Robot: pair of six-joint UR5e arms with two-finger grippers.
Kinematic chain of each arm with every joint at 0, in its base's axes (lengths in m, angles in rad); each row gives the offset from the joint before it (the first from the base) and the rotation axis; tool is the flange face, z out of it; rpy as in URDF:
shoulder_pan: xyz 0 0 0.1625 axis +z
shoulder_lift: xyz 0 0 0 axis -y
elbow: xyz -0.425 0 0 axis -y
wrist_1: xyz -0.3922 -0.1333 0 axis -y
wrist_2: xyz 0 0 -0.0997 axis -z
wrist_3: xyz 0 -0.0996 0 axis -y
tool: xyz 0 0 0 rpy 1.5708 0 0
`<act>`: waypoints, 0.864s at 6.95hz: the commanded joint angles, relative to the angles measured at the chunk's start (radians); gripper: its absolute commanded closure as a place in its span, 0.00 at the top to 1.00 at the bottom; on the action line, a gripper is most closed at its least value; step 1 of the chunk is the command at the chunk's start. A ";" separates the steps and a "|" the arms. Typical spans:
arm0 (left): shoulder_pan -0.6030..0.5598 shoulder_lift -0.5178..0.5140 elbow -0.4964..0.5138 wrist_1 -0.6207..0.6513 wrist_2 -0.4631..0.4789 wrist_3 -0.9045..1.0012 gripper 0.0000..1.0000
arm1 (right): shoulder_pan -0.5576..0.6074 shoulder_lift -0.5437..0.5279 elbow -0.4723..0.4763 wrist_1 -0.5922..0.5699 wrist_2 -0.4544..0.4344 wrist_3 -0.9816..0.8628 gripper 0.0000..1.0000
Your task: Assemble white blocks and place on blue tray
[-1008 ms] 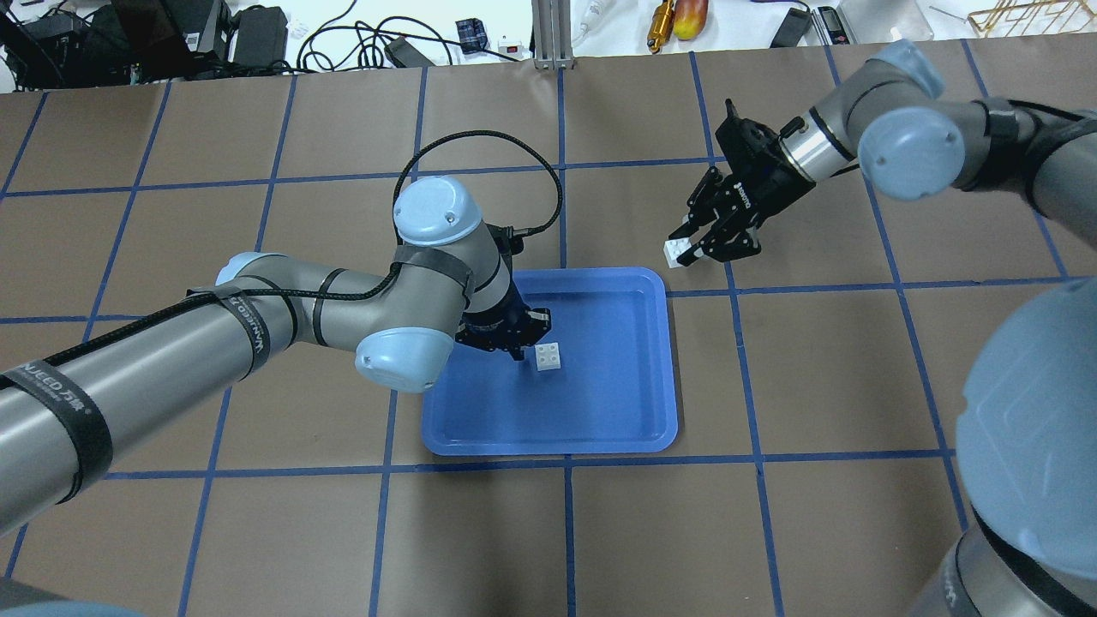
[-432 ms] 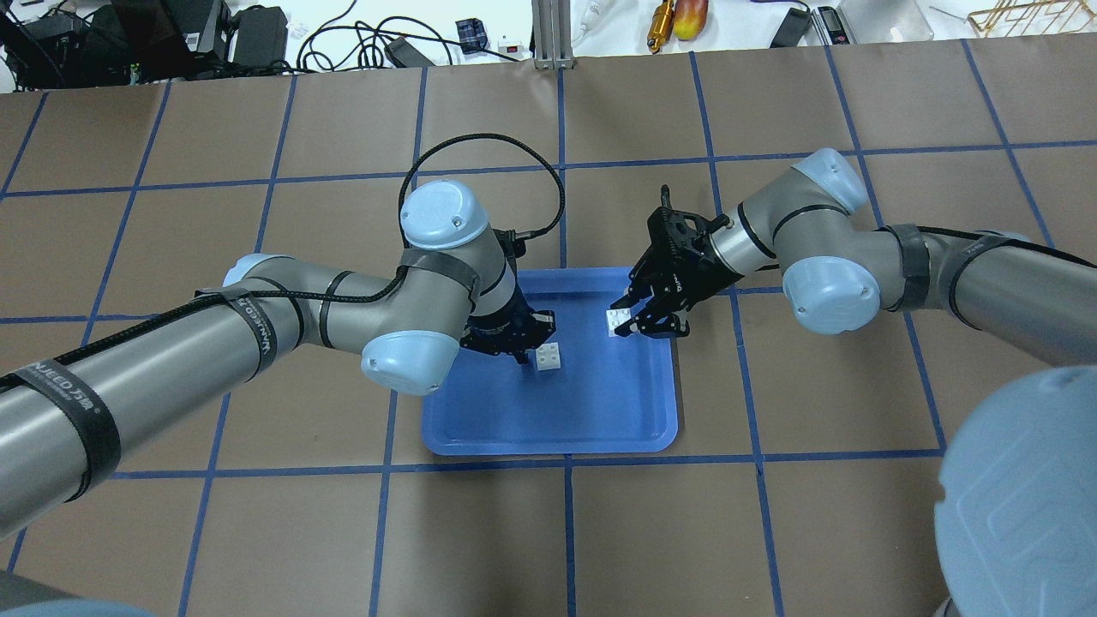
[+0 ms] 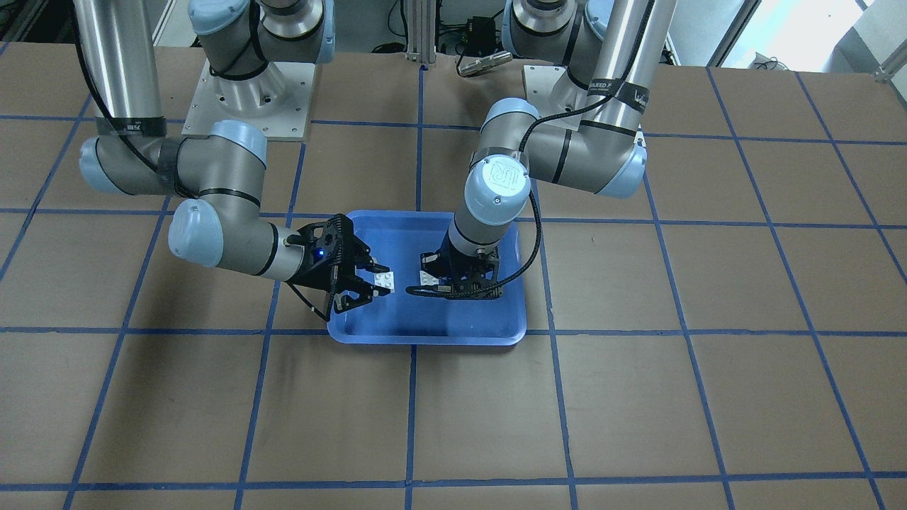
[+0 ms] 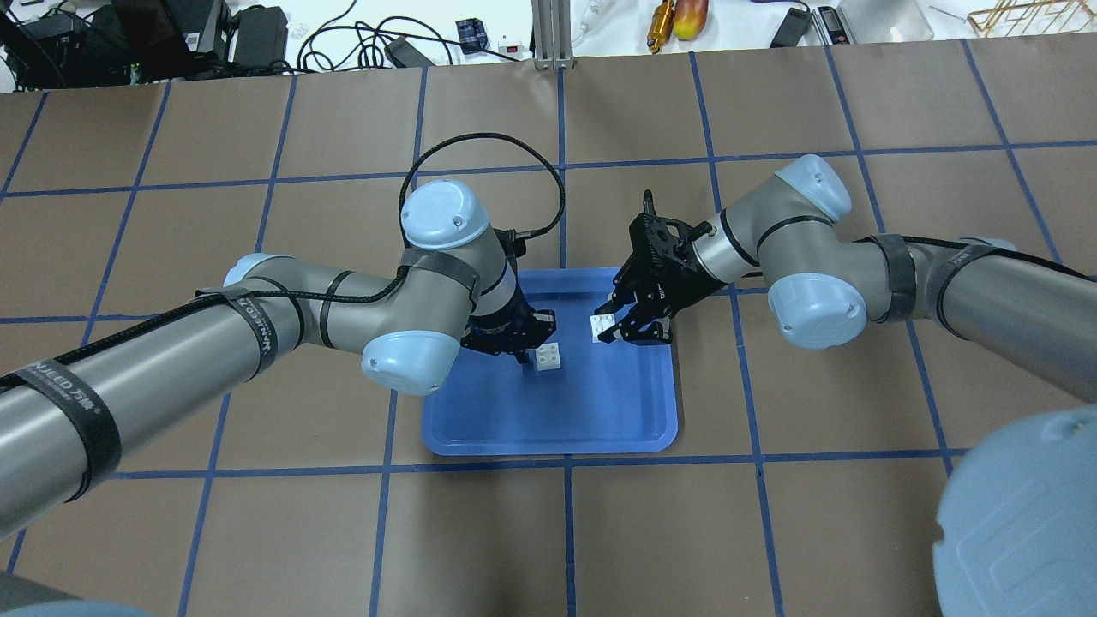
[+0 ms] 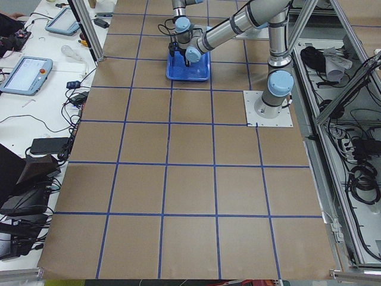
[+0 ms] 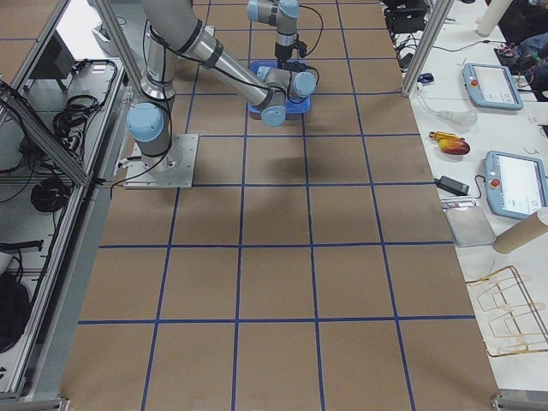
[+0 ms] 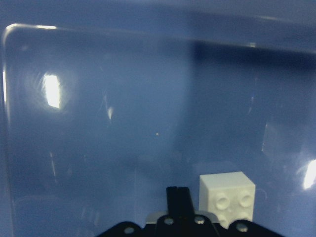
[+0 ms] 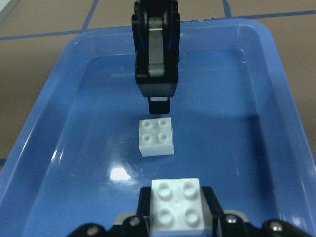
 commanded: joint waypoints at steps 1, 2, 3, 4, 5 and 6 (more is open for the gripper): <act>0.001 0.000 -0.001 0.001 -0.001 -0.001 0.04 | 0.002 0.007 0.090 -0.157 0.029 0.039 0.00; -0.001 0.000 -0.001 -0.001 -0.001 -0.001 0.04 | 0.004 0.007 0.101 -0.172 0.031 0.043 0.00; -0.001 0.000 -0.003 -0.001 -0.003 -0.001 0.04 | 0.023 0.009 0.101 -0.179 0.031 0.060 0.00; -0.001 0.000 -0.003 -0.001 -0.003 -0.001 0.04 | 0.036 0.010 0.101 -0.214 0.046 0.126 0.00; -0.001 0.001 -0.003 -0.001 -0.003 -0.001 0.04 | 0.039 0.023 0.102 -0.237 0.048 0.128 0.00; -0.001 0.000 -0.005 -0.001 -0.001 -0.001 0.04 | 0.040 0.032 0.101 -0.240 0.048 0.138 0.00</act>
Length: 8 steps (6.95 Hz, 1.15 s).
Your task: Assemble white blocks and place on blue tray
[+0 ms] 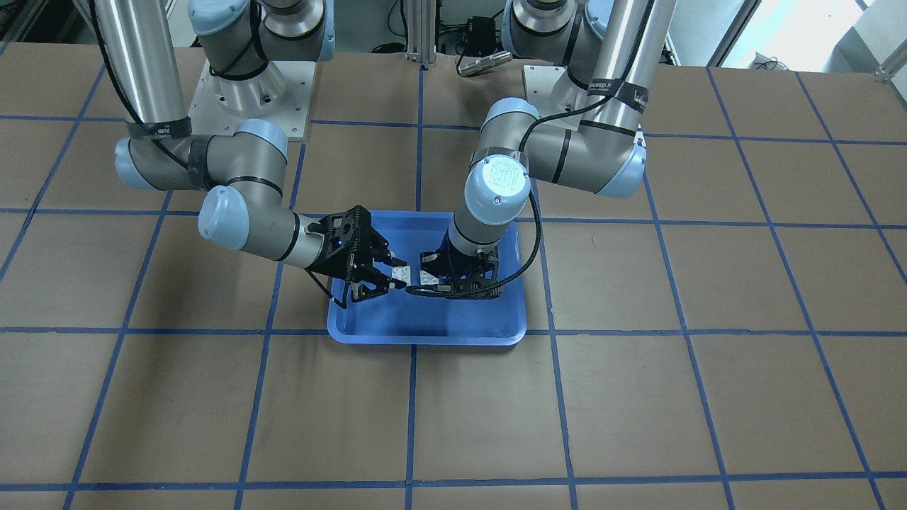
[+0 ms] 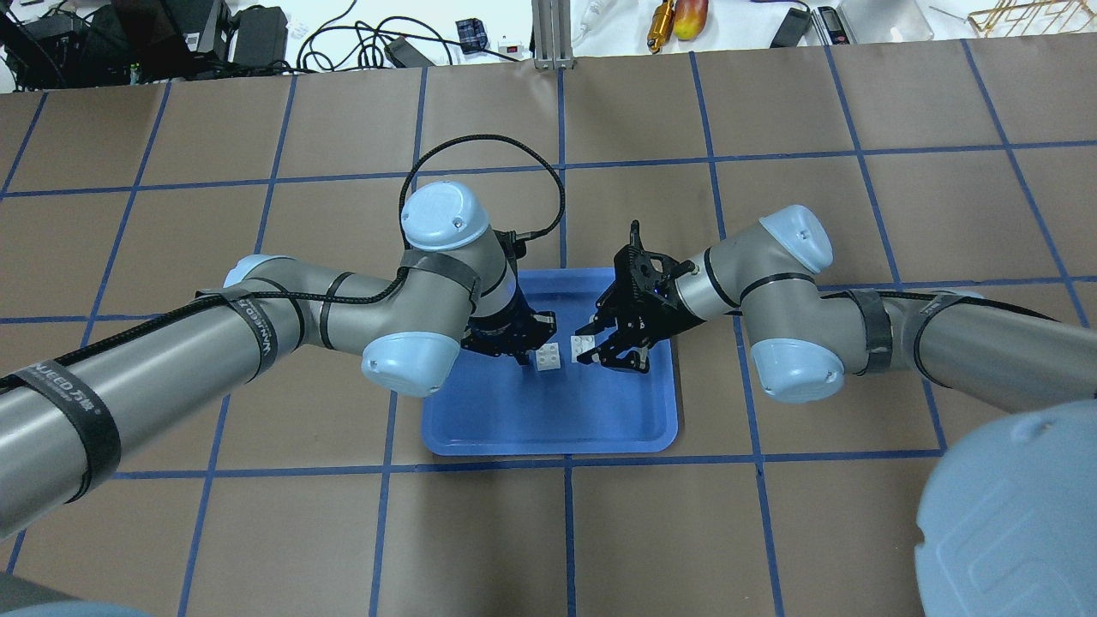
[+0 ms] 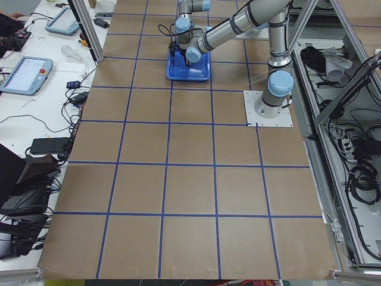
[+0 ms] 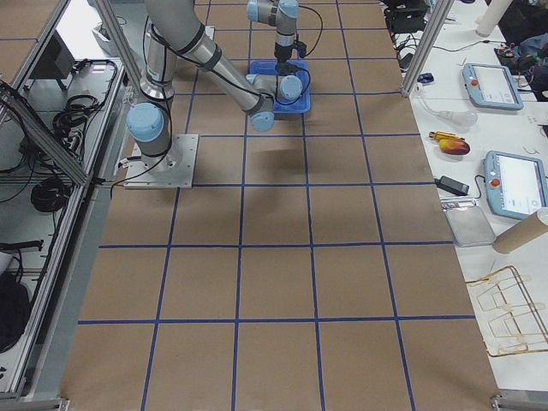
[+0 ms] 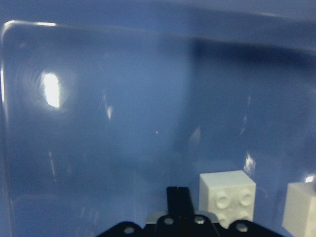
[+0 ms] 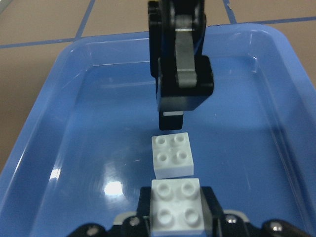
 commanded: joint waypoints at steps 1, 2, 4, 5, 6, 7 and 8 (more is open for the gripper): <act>0.000 -0.001 -0.001 0.000 0.001 0.000 0.04 | 0.004 0.011 0.000 -0.035 0.002 0.062 0.00; 0.000 -0.001 -0.001 0.000 0.001 -0.002 0.04 | 0.004 0.011 0.000 -0.039 0.002 0.077 0.00; 0.000 -0.004 -0.001 0.000 0.003 0.000 0.04 | 0.012 0.013 -0.002 -0.054 0.004 0.090 0.00; 0.000 -0.004 -0.001 0.002 0.003 0.000 0.04 | 0.033 0.014 0.000 -0.080 0.004 0.105 0.00; 0.000 -0.004 -0.001 0.000 0.003 0.001 0.04 | 0.033 0.016 0.000 -0.081 -0.001 0.105 0.00; 0.001 -0.004 -0.001 0.000 0.003 0.005 0.04 | 0.033 0.016 0.000 -0.082 -0.001 0.105 0.00; 0.001 -0.002 -0.001 0.000 0.004 0.003 0.04 | 0.033 0.016 0.000 -0.082 -0.010 0.105 0.00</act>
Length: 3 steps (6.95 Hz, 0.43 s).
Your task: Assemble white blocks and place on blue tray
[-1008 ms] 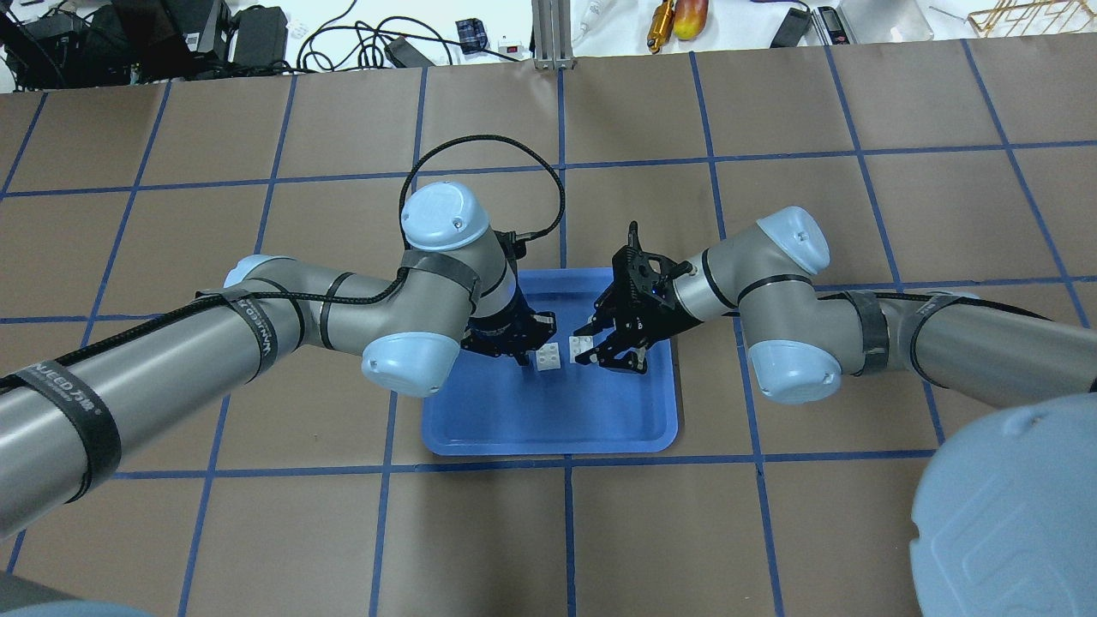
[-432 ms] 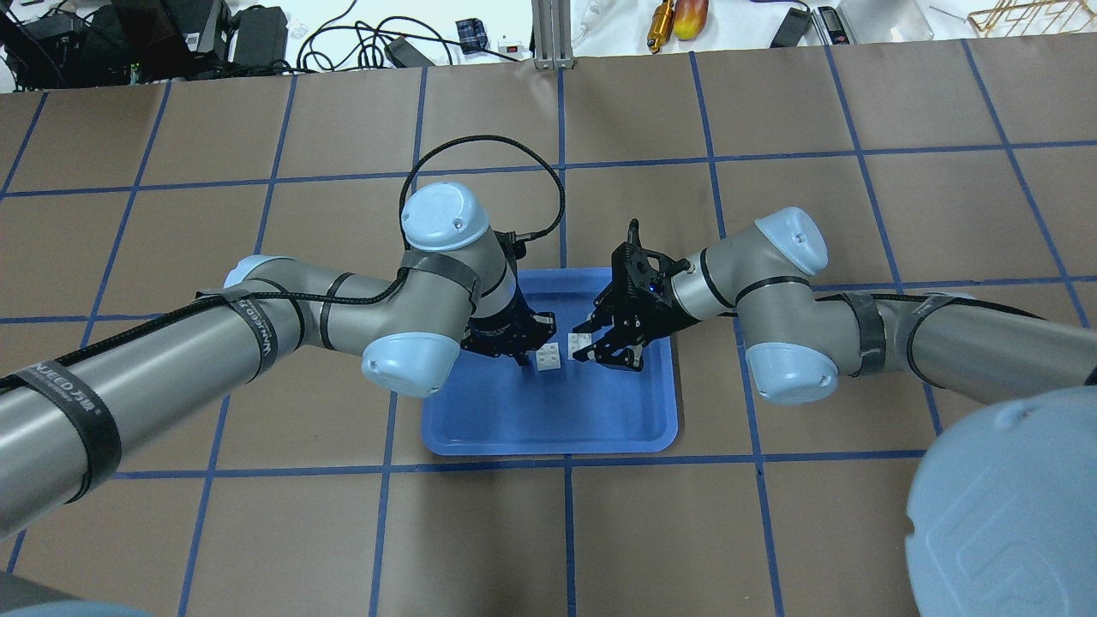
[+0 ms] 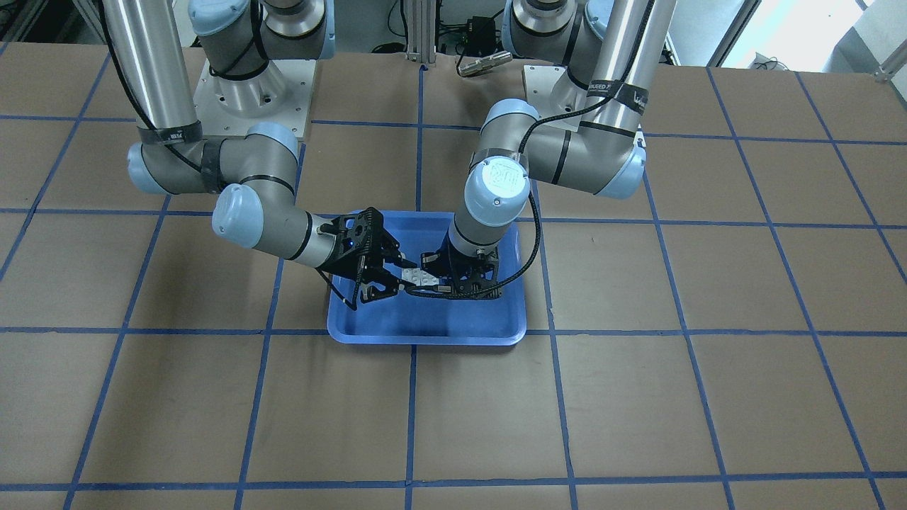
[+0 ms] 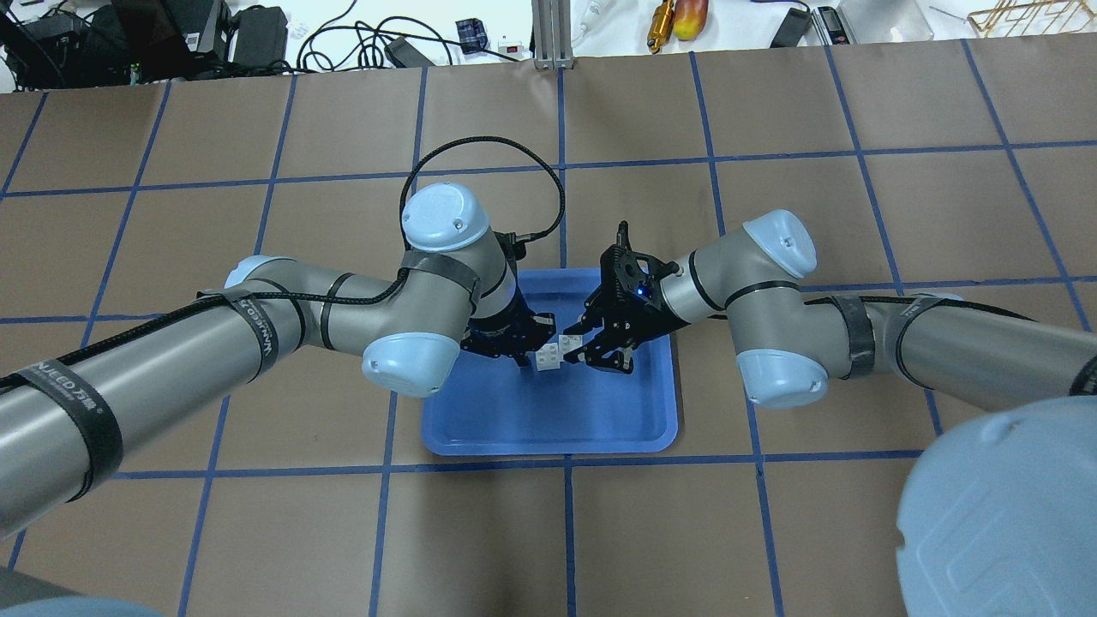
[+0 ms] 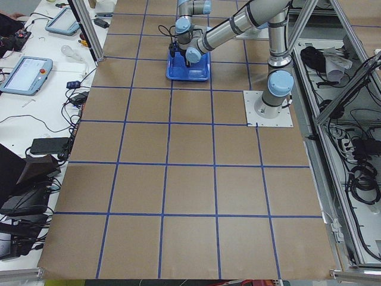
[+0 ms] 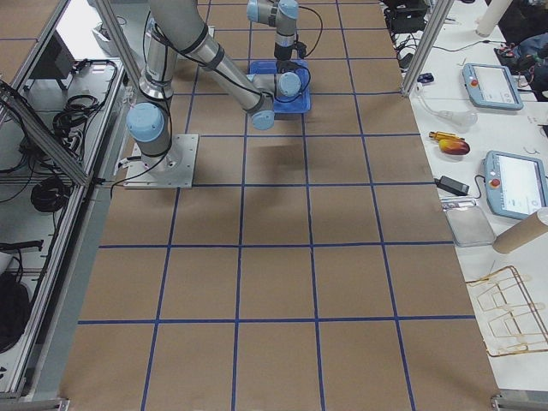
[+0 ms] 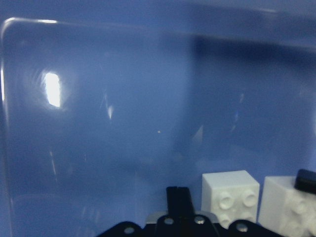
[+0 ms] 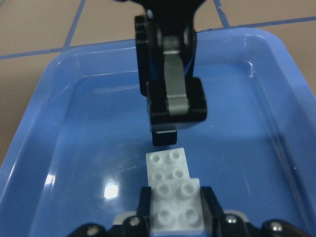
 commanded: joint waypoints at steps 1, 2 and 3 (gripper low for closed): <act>0.001 0.003 0.000 0.000 0.000 0.002 0.04 | 0.001 -0.001 -0.001 -0.003 -0.011 0.001 0.00; 0.001 0.003 0.000 0.000 0.000 0.002 0.04 | 0.001 -0.001 0.000 -0.003 -0.009 0.001 0.00; 0.001 0.001 0.002 0.000 0.000 0.002 0.04 | 0.002 -0.001 -0.001 -0.003 -0.008 0.001 0.00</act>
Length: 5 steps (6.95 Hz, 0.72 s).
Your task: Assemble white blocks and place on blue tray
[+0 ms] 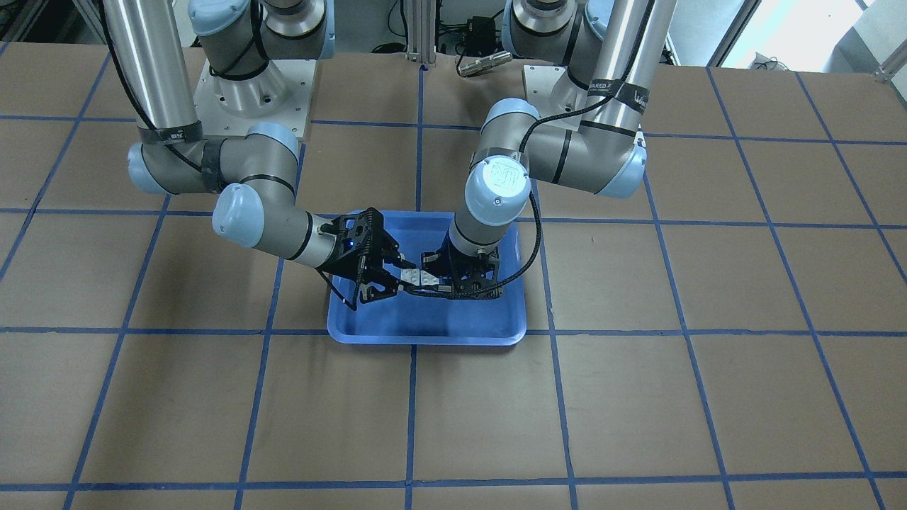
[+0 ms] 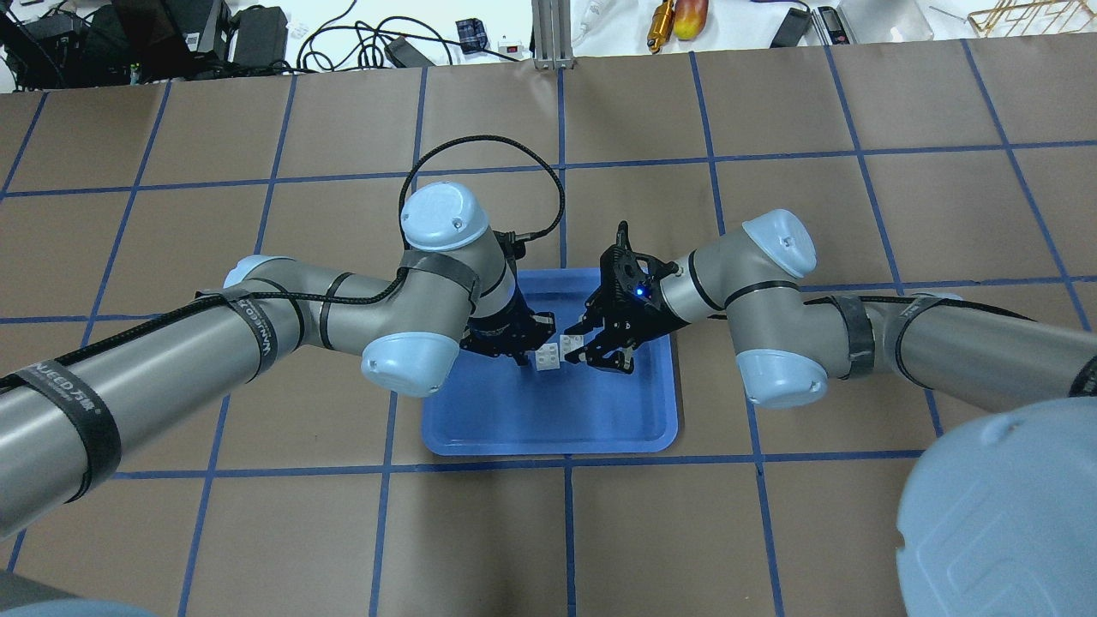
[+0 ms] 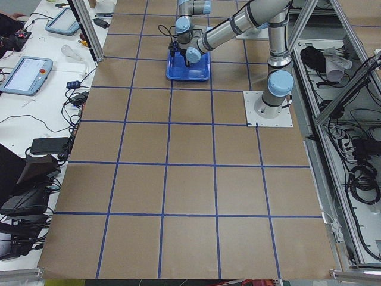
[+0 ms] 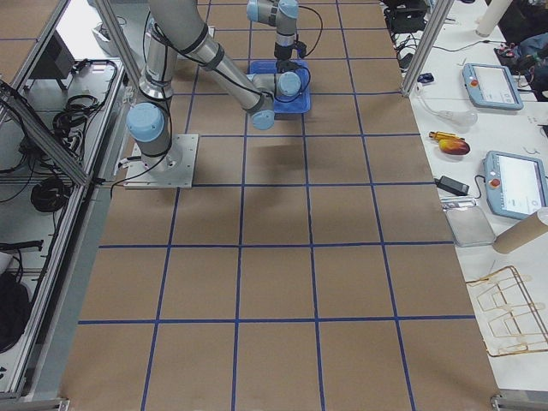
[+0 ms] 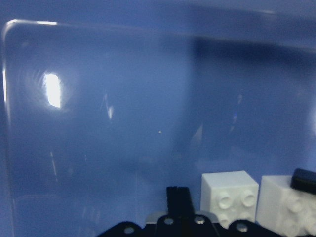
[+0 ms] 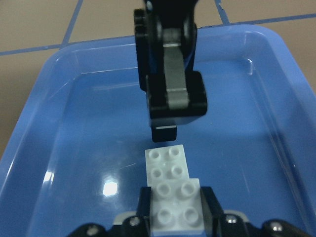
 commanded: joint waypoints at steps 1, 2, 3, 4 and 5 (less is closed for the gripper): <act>0.000 -0.001 0.001 0.002 0.000 0.003 0.04 | 0.000 0.001 0.001 0.001 -0.001 0.000 0.00; 0.000 0.001 0.001 0.000 0.000 0.005 0.04 | 0.001 0.000 0.001 0.001 -0.002 0.000 0.43; 0.000 -0.001 0.001 0.000 0.000 0.005 0.04 | 0.001 0.001 0.001 0.006 -0.001 0.000 0.93; 0.009 0.002 0.004 0.002 0.000 0.014 0.04 | 0.001 0.014 -0.001 0.000 -0.002 0.000 1.00; 0.009 -0.001 0.003 0.002 0.000 0.012 0.04 | 0.001 0.026 -0.004 -0.003 -0.001 0.000 1.00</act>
